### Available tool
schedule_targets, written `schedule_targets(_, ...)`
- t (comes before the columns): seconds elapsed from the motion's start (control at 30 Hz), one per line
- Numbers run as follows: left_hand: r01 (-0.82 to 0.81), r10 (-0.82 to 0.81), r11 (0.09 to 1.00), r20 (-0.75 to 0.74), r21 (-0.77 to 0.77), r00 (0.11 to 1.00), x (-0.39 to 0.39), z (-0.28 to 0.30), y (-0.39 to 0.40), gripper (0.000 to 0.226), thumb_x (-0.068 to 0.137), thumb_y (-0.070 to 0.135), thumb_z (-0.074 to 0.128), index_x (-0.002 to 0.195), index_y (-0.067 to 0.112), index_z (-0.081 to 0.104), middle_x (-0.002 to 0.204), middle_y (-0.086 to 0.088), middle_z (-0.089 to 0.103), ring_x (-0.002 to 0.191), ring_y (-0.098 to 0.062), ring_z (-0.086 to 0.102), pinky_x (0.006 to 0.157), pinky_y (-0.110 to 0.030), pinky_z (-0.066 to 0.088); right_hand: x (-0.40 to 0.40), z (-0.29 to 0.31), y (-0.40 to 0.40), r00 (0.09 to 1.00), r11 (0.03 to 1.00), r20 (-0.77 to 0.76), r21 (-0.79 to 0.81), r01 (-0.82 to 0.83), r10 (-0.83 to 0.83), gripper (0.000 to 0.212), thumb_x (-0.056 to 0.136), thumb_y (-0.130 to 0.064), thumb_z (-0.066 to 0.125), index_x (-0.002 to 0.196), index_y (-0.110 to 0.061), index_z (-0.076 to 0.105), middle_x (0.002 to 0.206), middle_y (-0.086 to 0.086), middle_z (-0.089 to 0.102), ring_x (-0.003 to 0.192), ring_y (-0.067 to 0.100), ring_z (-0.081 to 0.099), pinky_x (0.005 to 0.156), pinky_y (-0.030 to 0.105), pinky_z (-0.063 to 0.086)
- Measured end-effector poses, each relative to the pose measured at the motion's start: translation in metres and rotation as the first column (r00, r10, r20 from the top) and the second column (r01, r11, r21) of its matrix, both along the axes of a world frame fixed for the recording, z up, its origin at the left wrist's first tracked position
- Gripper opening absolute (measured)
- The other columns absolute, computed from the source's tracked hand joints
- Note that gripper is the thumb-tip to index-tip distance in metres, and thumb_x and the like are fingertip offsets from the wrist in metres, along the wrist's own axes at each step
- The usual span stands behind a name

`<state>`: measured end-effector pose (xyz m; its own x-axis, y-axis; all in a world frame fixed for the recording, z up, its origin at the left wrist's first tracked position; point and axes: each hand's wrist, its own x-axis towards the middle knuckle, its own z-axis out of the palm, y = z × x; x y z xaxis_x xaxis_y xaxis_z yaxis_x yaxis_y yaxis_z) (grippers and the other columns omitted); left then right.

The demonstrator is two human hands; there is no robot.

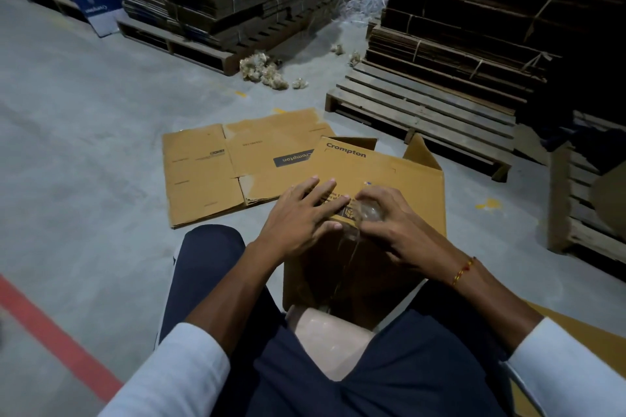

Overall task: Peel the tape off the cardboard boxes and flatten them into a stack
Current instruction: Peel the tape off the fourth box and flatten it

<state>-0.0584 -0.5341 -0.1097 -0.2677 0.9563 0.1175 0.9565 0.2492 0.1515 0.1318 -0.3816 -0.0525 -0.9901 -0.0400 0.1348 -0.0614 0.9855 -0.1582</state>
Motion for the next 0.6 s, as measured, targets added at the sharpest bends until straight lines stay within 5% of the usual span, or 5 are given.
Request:
schedule_targets(0.13, -0.023, 0.023, 1.000, 0.006, 0.021, 1.000, 0.006, -0.002, 0.001, 0.065, 0.096, 0.068, 0.009, 0.156, 0.045, 0.022, 0.167, 0.006, 0.016, 0.154, -0.023, 0.012, 0.118, -0.053, 0.026, 0.014, -0.003, 0.000, 0.999, 0.997, 0.031, 0.070, 0.011, -0.013, 0.053, 0.067, -0.010, 0.087, 0.112, -0.025, 0.064, 0.150, 0.012, 0.029, 0.140, 0.034, 0.030, 0.071, 0.039, 0.061)
schedule_targets(0.27, -0.030, 0.030, 0.999, 0.007, 0.033, 1.000, 0.010, -0.004, 0.000, 0.064, 0.097, 0.067, 0.011, 0.156, 0.044, 0.025, 0.167, 0.005, 0.018, 0.153, -0.024, 0.013, 0.117, -0.053, 0.027, 0.022, -0.008, -0.004, 0.998, 0.995, -0.061, 0.100, -0.010, 0.016, 0.039, 0.076, -0.016, 0.075, 0.112, -0.024, 0.063, 0.148, 0.014, 0.033, 0.136, 0.037, 0.035, 0.065, 0.038, 0.062)
schedule_targets(0.4, -0.043, 0.041, 0.999, 0.060, 0.030, 0.997, 0.010, -0.005, -0.003, 0.065, 0.096, 0.069, 0.013, 0.156, 0.045, 0.024, 0.168, 0.006, 0.015, 0.154, -0.023, 0.009, 0.119, -0.056, 0.023, 0.028, -0.013, -0.007, 0.993, 0.998, -0.113, 0.048, 0.046, -0.041, 0.050, 0.075, -0.014, 0.083, 0.120, -0.026, 0.066, 0.148, 0.015, 0.037, 0.135, 0.037, 0.039, 0.083, 0.040, 0.059)
schedule_targets(0.5, -0.034, 0.032, 0.999, 0.082, 0.021, 0.996, 0.011, -0.005, -0.005, 0.065, 0.096, 0.070, 0.013, 0.156, 0.046, 0.021, 0.168, 0.007, 0.011, 0.155, -0.022, 0.004, 0.122, -0.056, 0.015, 0.034, -0.023, -0.011, 0.960, 0.987, -0.236, -0.081, 0.136, -0.151, 0.035, 0.090, -0.023, 0.070, 0.125, -0.021, 0.068, 0.146, 0.015, 0.040, 0.132, 0.032, 0.042, 0.096, 0.044, 0.053)
schedule_targets(0.6, -0.039, 0.038, 0.999, 0.090, 0.014, 0.995, 0.018, -0.001, -0.003, 0.060, 0.100, 0.066, 0.024, 0.157, 0.045, 0.021, 0.168, 0.007, 0.010, 0.155, -0.022, 0.001, 0.123, -0.054, 0.007, 0.036, -0.026, -0.018, 0.911, 0.936, -0.276, -0.263, 0.236, -0.307, 0.058, 0.095, -0.029, 0.062, 0.149, -0.018, 0.047, 0.146, 0.008, 0.040, 0.130, 0.024, 0.044, 0.097, 0.042, 0.054)
